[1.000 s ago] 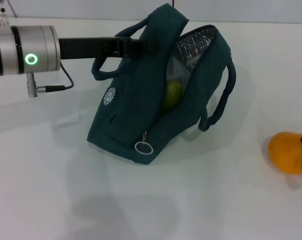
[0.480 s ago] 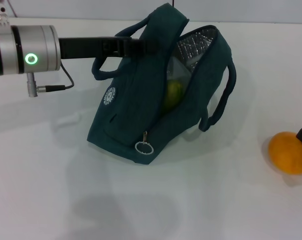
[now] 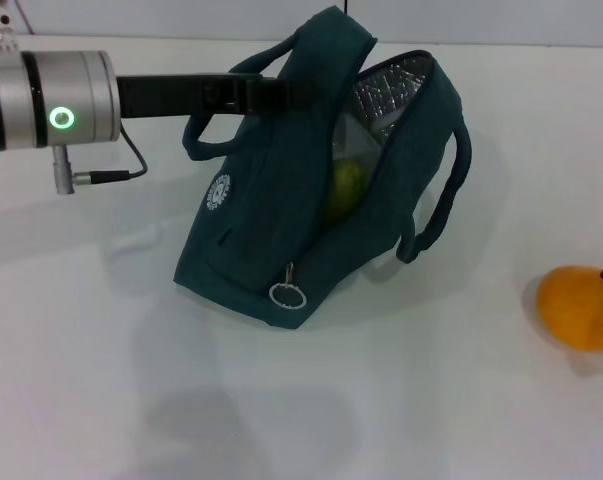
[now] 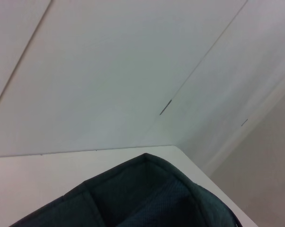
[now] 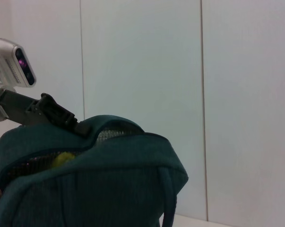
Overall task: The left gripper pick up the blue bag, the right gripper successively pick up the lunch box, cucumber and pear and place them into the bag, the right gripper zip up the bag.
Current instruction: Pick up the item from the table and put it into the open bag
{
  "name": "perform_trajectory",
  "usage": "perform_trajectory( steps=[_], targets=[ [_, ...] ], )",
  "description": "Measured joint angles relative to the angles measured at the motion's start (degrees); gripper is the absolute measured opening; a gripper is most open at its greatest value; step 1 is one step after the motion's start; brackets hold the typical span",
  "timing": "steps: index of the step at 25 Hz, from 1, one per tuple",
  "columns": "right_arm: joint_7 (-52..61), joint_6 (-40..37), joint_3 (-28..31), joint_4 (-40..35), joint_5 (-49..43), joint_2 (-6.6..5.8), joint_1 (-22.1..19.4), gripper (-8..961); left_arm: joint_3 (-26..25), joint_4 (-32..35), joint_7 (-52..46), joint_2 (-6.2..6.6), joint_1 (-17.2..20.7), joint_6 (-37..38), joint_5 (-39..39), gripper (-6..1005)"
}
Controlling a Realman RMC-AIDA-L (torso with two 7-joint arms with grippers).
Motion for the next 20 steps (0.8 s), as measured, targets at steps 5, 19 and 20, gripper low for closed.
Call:
perform_trajectory(
  steps=[5, 19, 20],
  targets=[
    [3.20, -3.04, 0.25, -0.26, 1.10, 0.00, 0.55, 34, 0.00, 0.04, 0.02, 0.00, 0.00, 0.21, 0.00, 60],
    [22.18, -17.93, 1.16, -9.29, 10.06, -0.06, 8.66, 34, 1.29, -0.09, 0.29, 0.00, -0.36, 1.60, 0.02, 60],
    [22.65, -17.79, 1.17, -10.45, 10.67, -0.04, 9.42, 34, 1.53, -0.10, 0.22, -0.01, -0.40, 1.89, 0.03, 60]
  ],
)
